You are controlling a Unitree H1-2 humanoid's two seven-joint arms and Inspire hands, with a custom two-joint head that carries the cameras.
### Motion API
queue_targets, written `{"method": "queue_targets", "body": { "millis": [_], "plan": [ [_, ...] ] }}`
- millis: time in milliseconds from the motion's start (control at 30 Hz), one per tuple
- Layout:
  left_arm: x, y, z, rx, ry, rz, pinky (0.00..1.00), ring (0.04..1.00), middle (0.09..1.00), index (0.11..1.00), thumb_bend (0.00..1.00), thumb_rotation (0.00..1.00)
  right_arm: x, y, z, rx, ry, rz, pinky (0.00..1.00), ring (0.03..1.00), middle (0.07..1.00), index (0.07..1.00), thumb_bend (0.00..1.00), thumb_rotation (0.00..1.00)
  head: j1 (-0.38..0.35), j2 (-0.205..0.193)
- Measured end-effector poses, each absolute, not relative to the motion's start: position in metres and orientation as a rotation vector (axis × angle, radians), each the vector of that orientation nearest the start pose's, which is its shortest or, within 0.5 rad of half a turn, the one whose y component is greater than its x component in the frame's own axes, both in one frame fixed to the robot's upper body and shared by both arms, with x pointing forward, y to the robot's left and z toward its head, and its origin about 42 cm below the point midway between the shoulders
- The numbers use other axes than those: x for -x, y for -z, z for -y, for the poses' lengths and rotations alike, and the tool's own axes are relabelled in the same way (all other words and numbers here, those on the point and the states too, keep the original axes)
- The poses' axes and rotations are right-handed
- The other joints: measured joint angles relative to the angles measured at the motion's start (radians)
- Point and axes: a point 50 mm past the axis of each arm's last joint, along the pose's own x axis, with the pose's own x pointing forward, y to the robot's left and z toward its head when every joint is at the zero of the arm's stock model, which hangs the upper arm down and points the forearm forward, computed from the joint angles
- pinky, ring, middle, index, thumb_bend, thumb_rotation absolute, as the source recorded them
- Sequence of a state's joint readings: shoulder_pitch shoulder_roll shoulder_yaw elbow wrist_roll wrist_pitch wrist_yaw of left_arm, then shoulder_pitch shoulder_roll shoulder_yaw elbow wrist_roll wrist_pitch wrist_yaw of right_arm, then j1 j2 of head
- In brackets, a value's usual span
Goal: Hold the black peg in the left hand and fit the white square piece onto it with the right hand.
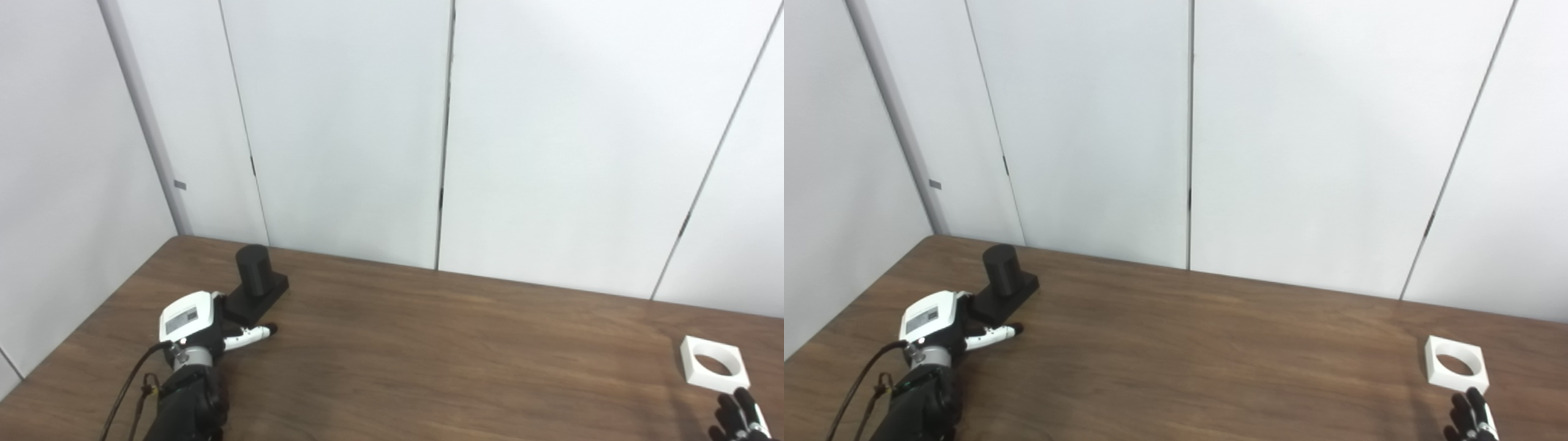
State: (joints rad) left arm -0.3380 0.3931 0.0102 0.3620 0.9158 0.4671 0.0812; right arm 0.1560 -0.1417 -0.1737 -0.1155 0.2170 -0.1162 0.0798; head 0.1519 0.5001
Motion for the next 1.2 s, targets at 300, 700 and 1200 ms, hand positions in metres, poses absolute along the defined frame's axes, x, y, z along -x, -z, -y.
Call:
{"method": "queue_targets", "body": {
  "millis": [300, 700, 1200],
  "plan": [
    [-0.389, -0.138, -0.377, -1.297, -0.429, -0.365, 0.92, 0.900, 0.862, 0.699, 0.86, 0.60, -0.226, -0.107, 0.306, -0.042, 0.120, 0.088, 1.00, 1.000, 0.981, 1.000, 0.53, 1.00, -0.003, 0.005],
    [-0.392, -0.135, -0.373, -1.339, -0.470, -0.332, 0.87, 0.869, 0.836, 0.627, 0.68, 0.48, -0.223, -0.107, 0.306, -0.043, 0.120, 0.083, 1.00, 1.000, 0.991, 1.000, 0.54, 1.00, 0.003, 0.009],
    [-0.400, -0.132, -0.373, -1.313, -0.532, -0.307, 0.89, 0.850, 0.779, 0.489, 0.51, 0.08, -0.223, -0.107, 0.306, -0.046, 0.116, 0.086, 1.00, 1.000, 0.995, 1.000, 0.47, 1.00, 0.005, 0.014]
  ]
}}
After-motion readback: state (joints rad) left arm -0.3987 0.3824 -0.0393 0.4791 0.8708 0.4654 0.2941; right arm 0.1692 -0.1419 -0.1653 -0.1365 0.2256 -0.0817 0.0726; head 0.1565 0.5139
